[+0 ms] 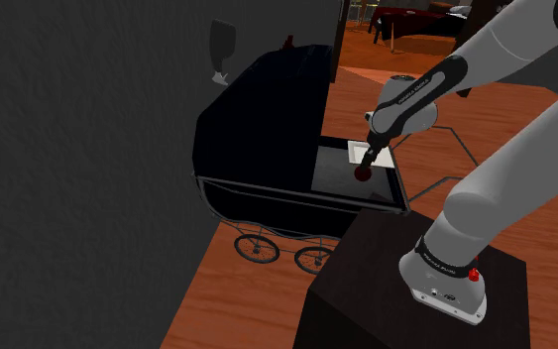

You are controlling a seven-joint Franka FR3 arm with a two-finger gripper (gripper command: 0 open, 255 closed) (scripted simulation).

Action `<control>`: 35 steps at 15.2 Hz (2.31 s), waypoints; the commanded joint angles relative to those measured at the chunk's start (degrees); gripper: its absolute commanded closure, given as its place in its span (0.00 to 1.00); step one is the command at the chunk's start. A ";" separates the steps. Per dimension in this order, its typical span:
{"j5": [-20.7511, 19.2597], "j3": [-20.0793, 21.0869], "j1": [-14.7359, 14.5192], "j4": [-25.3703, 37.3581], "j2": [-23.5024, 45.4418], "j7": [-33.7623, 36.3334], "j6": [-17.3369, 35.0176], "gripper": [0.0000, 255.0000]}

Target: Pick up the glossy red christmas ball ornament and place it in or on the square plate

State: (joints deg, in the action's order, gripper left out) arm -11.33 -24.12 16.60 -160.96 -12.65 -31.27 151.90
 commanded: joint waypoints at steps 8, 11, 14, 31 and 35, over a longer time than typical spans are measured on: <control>2.68 -1.19 -1.34 -0.46 4.82 -2.26 5.22 0.00; 2.68 -1.19 -1.33 -0.46 4.81 -2.26 5.21 0.00; 2.68 -1.19 -1.33 -0.46 4.81 -2.26 5.21 1.00; -1.23 0.80 0.86 0.97 -5.19 0.62 -5.98 1.00; -1.68 1.57 1.31 1.98 -8.55 1.07 -10.32 1.00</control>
State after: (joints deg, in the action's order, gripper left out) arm -12.94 -22.76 17.82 -159.35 -20.32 -30.31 142.86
